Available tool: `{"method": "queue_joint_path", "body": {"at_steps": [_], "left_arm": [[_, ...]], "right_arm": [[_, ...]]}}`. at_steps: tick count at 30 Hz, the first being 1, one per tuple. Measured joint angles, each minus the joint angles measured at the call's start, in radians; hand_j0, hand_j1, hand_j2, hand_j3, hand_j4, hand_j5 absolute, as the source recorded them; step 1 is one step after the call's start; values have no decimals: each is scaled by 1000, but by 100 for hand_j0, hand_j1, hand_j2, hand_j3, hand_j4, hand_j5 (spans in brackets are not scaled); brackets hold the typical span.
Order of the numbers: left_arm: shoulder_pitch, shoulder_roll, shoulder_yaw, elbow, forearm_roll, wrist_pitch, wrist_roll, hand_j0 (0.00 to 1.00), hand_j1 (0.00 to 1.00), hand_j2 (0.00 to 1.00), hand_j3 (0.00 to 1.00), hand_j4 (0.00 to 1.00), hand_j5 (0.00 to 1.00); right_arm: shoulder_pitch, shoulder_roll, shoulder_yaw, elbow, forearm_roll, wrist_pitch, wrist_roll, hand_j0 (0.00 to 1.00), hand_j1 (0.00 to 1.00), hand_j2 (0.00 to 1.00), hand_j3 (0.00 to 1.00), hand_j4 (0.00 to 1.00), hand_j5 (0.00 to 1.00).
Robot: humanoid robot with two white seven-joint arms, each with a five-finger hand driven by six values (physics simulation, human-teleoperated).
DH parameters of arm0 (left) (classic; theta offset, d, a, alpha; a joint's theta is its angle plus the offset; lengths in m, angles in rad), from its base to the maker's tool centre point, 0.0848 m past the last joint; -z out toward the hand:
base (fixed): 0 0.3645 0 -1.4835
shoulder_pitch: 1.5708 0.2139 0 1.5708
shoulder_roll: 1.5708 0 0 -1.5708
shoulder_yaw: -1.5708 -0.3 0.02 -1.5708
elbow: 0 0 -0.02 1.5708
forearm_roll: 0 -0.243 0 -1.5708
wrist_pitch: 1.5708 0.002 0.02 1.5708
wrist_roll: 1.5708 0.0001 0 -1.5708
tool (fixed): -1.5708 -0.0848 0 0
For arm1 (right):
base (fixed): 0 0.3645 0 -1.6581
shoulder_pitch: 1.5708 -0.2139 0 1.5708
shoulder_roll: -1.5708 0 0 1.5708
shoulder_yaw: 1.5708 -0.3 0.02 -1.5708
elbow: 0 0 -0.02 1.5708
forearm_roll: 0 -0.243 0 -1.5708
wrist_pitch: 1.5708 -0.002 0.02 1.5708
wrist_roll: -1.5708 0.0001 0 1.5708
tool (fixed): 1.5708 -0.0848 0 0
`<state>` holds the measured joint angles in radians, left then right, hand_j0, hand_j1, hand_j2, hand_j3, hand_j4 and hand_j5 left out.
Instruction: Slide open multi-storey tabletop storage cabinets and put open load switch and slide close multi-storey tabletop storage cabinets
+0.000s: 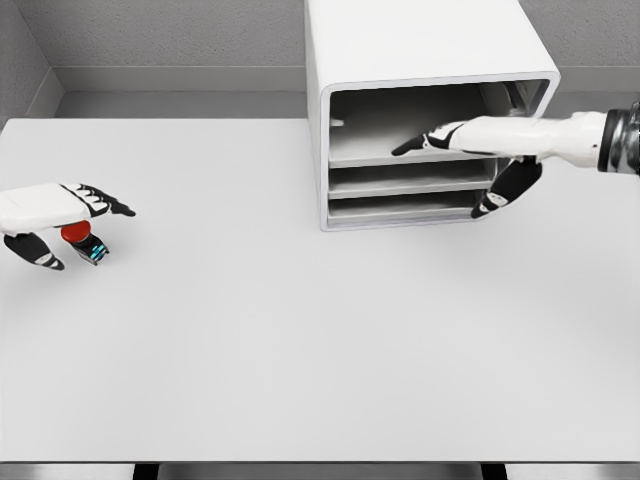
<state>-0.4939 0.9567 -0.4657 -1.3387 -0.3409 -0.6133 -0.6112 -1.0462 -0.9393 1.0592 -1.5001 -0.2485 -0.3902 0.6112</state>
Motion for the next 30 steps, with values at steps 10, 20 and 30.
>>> {"method": "queue_joint_path", "body": {"at_steps": [10,20,30], "left_arm": [[-14,-20,-2,33,1,0,0,92,92,92,92,92,92],[-20,-21,-12,58,0,0,0,84,84,84,84,84,84],[-20,-18,-29,89,3,0,0,58,58,58,58,58,58]], "right_arm": [[-15,47,28,43,29,22,0,100,100,100,100,100,100],[-26,75,52,92,42,23,-1,100,100,100,100,100,100],[-26,72,60,83,62,18,-14,100,100,100,100,100,100]]}}
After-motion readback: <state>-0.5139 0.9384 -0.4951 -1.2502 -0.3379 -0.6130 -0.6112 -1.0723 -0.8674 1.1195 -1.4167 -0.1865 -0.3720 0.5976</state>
